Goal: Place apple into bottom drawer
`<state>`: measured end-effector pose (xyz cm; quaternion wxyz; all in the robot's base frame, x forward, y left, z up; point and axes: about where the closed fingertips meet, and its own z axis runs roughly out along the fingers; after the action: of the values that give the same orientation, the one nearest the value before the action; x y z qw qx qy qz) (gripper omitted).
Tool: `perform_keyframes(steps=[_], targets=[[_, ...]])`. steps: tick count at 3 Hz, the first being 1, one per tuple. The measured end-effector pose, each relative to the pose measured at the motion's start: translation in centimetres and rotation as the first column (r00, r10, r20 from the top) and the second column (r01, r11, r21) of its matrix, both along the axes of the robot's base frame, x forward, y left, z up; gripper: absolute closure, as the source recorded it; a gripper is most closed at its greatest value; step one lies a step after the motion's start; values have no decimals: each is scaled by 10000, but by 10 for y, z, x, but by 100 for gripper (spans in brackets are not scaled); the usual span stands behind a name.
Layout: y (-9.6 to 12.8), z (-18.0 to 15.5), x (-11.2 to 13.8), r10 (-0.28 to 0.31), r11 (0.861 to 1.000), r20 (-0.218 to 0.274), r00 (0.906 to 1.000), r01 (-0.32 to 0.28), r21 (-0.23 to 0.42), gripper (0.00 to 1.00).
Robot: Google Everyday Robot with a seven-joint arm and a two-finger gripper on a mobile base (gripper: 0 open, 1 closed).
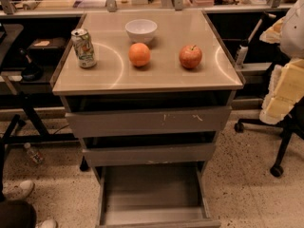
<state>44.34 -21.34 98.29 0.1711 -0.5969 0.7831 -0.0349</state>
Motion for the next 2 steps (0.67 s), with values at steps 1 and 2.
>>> perform_keyframes(steps=[1,2], targets=[[15,10,34,-20,10000,92,10000,20,61,0],[37,27,79,256,9996,338,9991,-251,-150,0]])
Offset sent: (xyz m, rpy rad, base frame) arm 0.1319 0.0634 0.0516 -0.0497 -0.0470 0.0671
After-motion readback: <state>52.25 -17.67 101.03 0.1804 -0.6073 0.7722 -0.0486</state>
